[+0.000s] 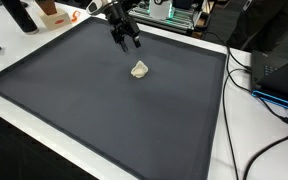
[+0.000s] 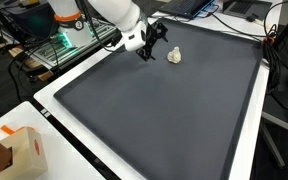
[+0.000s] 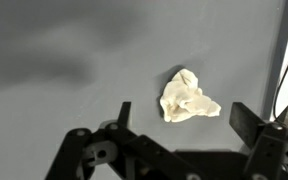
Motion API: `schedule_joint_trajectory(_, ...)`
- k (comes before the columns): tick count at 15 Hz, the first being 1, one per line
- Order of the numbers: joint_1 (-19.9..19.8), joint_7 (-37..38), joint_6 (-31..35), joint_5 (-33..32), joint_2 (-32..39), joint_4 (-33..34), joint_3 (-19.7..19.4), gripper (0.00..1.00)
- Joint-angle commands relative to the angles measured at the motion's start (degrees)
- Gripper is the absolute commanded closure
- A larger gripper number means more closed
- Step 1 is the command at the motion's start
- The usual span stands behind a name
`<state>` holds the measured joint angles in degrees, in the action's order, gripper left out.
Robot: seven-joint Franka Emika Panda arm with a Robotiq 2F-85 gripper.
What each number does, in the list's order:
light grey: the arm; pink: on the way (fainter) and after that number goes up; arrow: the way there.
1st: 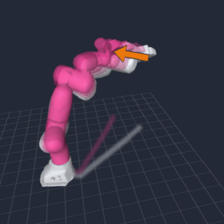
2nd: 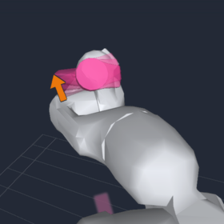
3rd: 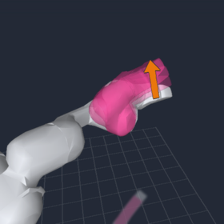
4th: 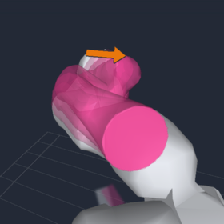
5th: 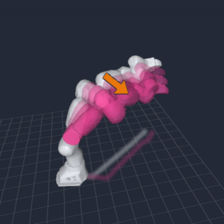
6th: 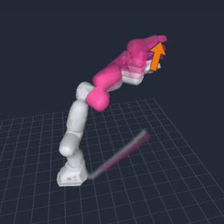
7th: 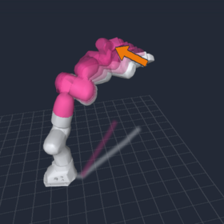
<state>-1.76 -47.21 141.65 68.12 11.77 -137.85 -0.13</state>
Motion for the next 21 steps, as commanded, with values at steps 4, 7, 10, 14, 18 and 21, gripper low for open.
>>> schedule_joint_trajectory(4,-0.5,9.6,-1.4,-1.3,3.5,2.3,-0.5,0.00)
schedule_joint_trajectory(7,-0.7,14.2,-3.0,-3.1,4.9,4.1,-0.8,0.00)
schedule_joint_trajectory(10,-0.9,19.0,-4.3,-6.2,6.3,6.1,-1.0,0.00)
schedule_joint_trajectory(14,-1.3,26.3,-7.1,-12.4,8.0,9.5,-1.4,0.00)
schedule_joint_trajectory(18,-1.2,33.7,-9.7,-19.3,9.9,13.8,-1.8,0.00)
schedule_joint_trajectory(21,-1.0,39.3,-11.7,-24.8,11.7,17.9,-1.8,0.00)
